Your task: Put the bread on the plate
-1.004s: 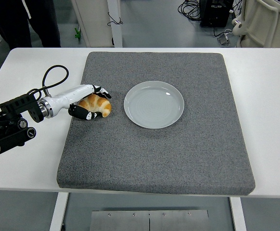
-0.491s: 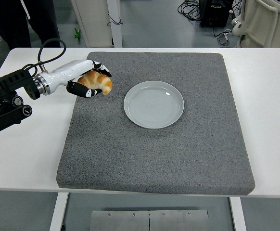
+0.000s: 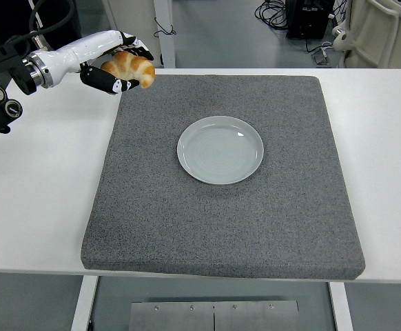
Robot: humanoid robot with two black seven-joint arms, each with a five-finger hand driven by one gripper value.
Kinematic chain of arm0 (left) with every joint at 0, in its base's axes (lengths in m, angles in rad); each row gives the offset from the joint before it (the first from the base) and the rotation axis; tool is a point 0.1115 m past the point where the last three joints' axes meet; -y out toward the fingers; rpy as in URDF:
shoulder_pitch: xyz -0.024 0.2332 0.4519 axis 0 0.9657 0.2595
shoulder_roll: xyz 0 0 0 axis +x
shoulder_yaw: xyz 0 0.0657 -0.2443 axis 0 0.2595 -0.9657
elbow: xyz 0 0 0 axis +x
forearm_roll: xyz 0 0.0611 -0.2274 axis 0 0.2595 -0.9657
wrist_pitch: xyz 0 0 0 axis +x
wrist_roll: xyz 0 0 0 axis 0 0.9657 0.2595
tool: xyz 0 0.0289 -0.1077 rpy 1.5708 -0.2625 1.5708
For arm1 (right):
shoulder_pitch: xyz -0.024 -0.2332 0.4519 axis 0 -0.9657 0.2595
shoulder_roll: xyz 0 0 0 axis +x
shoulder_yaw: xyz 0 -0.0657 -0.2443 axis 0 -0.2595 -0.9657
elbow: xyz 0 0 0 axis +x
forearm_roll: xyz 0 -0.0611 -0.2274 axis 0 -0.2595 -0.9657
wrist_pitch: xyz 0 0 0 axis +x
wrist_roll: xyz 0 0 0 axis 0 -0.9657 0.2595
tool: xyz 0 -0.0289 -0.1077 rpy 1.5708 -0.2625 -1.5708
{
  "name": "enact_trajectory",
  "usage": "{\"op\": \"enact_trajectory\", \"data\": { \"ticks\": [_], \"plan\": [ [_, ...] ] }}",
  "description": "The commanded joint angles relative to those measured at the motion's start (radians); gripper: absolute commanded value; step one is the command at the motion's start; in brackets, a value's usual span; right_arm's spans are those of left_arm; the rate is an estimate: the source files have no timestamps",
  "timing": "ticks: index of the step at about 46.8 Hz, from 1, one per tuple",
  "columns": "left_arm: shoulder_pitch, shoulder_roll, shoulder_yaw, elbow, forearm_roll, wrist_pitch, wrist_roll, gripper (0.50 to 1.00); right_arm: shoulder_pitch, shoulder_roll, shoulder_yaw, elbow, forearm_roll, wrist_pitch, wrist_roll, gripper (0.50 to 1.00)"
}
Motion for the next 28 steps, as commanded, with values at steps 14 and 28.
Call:
{"op": "enact_trajectory", "data": {
  "ticks": [14, 28],
  "plan": [
    [-0.035, 0.022, -0.142, 0.018, 0.001, -0.106, 0.002, 0.604, 0.000, 0.000, 0.000, 0.000, 0.000, 0.000, 0.000, 1.000],
    [-0.055, 0.014, -0.150, 0.016, 0.001, -0.110, 0.006, 0.604, 0.000, 0.000, 0.000, -0.002, 0.000, 0.000, 0.000, 1.000]
  ]
}}
